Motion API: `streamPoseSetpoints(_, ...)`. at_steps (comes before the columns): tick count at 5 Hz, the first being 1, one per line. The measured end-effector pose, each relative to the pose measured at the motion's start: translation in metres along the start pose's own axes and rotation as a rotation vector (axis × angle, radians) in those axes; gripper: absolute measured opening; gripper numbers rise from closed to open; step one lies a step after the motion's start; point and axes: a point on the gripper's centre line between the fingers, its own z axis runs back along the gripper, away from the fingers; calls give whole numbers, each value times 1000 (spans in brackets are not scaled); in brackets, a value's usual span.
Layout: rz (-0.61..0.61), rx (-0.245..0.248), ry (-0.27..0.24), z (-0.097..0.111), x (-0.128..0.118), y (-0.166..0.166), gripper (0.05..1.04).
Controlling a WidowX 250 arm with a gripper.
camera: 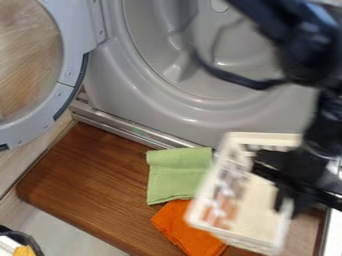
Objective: Put the white tray in other side
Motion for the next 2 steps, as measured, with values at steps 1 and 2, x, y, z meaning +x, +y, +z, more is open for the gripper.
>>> streamPoseSetpoints(1,-34,1,33,-13,13,-50,87)
streamPoseSetpoints(2,-89,16,81,-29,22,-96,87)
